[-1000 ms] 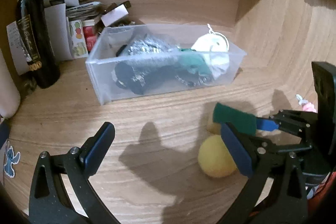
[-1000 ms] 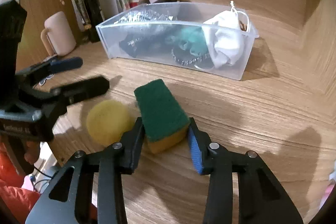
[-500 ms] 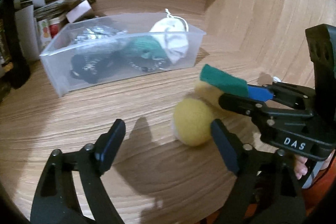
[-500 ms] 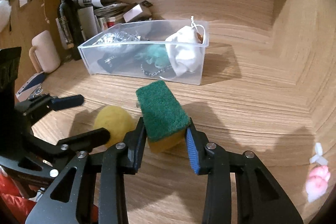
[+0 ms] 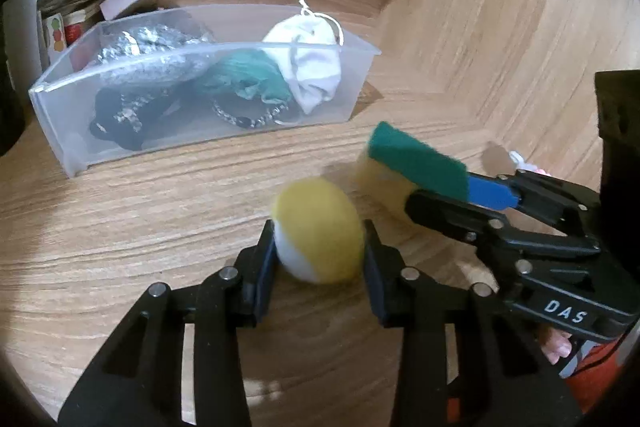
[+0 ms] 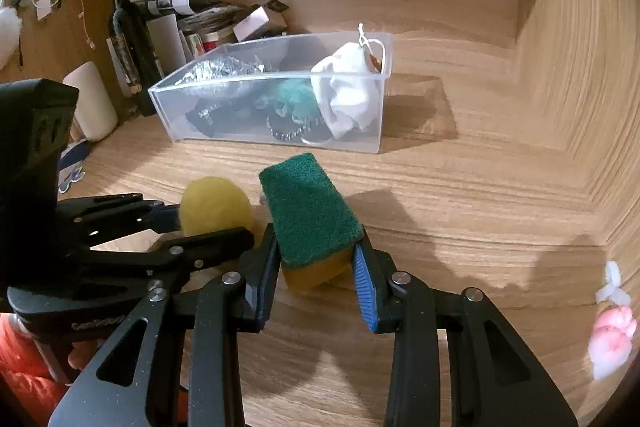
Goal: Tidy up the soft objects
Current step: 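Grasp the green-yellow sponge with the right tool while the left tool grasps the yellow felt ball, then lower the sponge and felt ball into the clear bin and open both tools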
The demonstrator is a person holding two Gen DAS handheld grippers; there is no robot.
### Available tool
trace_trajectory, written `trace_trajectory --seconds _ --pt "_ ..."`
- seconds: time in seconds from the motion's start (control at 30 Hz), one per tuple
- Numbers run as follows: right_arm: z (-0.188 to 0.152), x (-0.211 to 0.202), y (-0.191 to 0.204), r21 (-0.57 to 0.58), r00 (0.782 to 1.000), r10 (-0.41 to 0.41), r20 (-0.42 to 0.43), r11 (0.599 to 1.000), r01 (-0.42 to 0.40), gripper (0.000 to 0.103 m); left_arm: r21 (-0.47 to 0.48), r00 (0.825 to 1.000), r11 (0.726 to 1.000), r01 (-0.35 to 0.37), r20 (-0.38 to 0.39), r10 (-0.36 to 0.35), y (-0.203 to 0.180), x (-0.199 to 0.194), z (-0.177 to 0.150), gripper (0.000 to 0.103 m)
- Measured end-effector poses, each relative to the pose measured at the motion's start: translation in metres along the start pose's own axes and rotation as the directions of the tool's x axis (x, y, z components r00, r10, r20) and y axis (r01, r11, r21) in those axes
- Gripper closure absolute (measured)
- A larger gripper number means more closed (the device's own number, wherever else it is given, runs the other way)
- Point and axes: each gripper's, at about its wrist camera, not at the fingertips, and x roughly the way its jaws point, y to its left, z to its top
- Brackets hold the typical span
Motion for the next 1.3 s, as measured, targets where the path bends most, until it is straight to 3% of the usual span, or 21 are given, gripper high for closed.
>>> trace_trajectory --seconds 0.33,0.5,0.73,0.97,1.3 --pt "0.023 -0.015 -0.007 0.017 0.996 -0.009 0.086 1.000 0.008 0.071 -0.043 0.990 0.997 -0.066 0.123 0.070 0.027 -0.040 0.029 0.064" --pt "0.047 -0.023 -0.003 -0.008 0.987 -0.015 0.161 1.000 0.016 0.071 -0.045 0.968 0.991 -0.125 0.212 0.131 0.040 -0.066 0.051 0.064" --pt "0.084 -0.024 0.008 -0.044 0.973 -0.010 0.232 0.999 0.020 0.071 -0.073 0.937 0.977 -0.201 0.276 0.213 0.065 -0.081 0.087 0.064" --pt "0.117 -0.003 0.019 -0.063 0.970 -0.006 0.243 0.998 0.022 0.071 -0.091 0.924 0.963 -0.252 0.272 0.268 0.095 -0.074 0.113 0.064" --pt "0.136 0.057 0.020 -0.021 0.990 -0.016 0.141 1.000 0.019 0.071 -0.063 0.951 0.964 -0.257 0.162 0.264 0.116 -0.028 0.121 0.064"
